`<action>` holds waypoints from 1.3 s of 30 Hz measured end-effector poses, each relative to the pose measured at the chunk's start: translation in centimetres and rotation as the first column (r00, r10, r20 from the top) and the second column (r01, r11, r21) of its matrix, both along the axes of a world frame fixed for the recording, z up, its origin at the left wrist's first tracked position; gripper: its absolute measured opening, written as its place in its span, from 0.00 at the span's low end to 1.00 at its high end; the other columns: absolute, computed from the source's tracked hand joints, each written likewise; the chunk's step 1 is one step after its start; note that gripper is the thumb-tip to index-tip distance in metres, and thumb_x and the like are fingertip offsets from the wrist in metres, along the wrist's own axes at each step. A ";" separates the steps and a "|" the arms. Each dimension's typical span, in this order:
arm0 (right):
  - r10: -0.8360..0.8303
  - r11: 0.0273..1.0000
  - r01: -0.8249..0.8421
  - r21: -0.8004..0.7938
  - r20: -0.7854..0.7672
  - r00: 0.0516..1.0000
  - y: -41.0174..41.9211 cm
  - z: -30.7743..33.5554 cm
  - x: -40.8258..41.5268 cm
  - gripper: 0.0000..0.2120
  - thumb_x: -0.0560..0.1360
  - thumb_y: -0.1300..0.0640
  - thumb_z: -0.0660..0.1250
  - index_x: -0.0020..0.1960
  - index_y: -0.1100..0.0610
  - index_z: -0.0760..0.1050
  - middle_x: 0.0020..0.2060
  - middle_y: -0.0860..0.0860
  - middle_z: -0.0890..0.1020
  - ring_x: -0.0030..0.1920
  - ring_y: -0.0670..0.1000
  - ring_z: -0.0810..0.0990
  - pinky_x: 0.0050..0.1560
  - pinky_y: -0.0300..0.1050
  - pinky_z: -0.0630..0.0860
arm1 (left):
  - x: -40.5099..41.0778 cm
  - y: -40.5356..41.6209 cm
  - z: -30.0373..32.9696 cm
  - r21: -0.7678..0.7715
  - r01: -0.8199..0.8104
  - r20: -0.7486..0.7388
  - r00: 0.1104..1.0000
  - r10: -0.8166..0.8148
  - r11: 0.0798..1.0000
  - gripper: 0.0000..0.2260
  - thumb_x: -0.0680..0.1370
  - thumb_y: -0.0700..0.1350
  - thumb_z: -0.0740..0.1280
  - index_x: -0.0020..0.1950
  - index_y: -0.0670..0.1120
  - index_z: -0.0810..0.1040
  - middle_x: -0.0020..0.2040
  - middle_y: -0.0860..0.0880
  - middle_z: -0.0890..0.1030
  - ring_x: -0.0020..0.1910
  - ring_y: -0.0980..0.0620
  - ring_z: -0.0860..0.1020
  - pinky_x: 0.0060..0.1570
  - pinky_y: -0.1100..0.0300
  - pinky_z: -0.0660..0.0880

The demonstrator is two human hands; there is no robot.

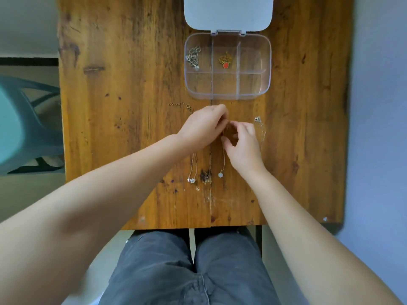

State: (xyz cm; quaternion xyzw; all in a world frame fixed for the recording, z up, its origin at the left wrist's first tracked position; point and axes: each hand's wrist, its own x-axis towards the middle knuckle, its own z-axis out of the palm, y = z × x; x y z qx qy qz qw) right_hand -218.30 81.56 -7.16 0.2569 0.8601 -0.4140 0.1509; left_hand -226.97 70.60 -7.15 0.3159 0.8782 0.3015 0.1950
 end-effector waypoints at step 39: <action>-0.356 0.934 0.348 0.077 0.144 0.923 6.2 -0.1 8.5 0.10 0.80 0.59 0.59 0.57 0.54 0.75 0.55 0.52 0.80 0.53 0.50 0.78 0.55 0.42 0.75 | 2.3 9.2 -1.6 -0.257 0.259 -0.104 0.950 -0.293 0.931 0.19 0.79 0.39 0.59 0.70 0.41 0.64 0.64 0.40 0.69 0.62 0.41 0.68 0.56 0.49 0.72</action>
